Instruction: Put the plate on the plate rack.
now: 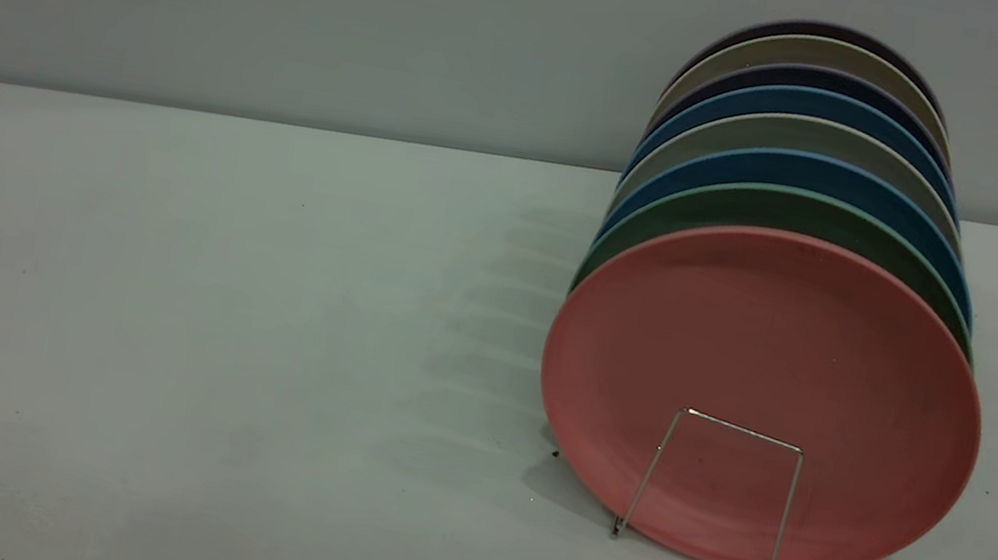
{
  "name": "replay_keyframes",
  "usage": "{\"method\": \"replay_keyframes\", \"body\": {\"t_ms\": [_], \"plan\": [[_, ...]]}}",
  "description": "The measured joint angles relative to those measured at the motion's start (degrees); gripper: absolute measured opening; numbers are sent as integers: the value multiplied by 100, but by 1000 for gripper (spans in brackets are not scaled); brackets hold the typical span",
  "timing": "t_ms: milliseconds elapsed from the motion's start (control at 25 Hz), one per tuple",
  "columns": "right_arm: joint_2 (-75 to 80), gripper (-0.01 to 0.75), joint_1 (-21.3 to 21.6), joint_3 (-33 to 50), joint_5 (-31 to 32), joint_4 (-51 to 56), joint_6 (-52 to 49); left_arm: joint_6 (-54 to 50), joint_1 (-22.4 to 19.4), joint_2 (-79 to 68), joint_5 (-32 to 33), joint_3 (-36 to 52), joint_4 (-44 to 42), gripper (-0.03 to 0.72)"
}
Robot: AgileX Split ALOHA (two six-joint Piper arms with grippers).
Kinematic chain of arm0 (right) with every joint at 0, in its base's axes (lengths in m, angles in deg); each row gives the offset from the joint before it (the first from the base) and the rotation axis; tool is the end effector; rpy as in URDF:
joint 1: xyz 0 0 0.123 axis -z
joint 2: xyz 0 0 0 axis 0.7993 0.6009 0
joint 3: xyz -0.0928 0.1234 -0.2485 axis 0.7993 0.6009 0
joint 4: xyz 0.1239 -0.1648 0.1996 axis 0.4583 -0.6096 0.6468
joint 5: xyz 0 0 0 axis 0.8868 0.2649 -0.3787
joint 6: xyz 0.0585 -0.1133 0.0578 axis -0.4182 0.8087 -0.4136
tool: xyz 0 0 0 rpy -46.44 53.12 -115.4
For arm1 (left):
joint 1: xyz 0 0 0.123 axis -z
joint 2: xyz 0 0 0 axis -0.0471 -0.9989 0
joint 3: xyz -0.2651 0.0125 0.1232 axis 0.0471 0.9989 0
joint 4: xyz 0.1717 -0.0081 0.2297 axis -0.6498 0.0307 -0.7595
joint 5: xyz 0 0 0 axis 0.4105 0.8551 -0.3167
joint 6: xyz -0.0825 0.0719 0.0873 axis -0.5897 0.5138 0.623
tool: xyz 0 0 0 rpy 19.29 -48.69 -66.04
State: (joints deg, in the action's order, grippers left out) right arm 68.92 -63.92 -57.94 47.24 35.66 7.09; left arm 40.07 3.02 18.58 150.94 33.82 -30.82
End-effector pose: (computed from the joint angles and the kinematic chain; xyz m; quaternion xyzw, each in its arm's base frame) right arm 0.0627 0.0252 0.2531 -0.1707 0.8721 0.0506 0.4557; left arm 0.0554 -0.0018 0.2595 0.0423 0.8693 -0.0100 0.4923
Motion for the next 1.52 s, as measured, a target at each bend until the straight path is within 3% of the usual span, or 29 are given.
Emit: {"method": "replay_keyframes", "body": {"t_ms": [400, 720, 1520], "plan": [[-52, 403, 32, 0, 0, 0, 0, 0, 0, 0, 0, 0, 0, 381], [-416, 403, 762, 0, 17, 1, -4, 0, -162, 0, 0, 0, 0, 381], [-416, 403, 985, 0, 25, 1, -4, 0, -663, 0, 0, 0, 0, 379]]}}
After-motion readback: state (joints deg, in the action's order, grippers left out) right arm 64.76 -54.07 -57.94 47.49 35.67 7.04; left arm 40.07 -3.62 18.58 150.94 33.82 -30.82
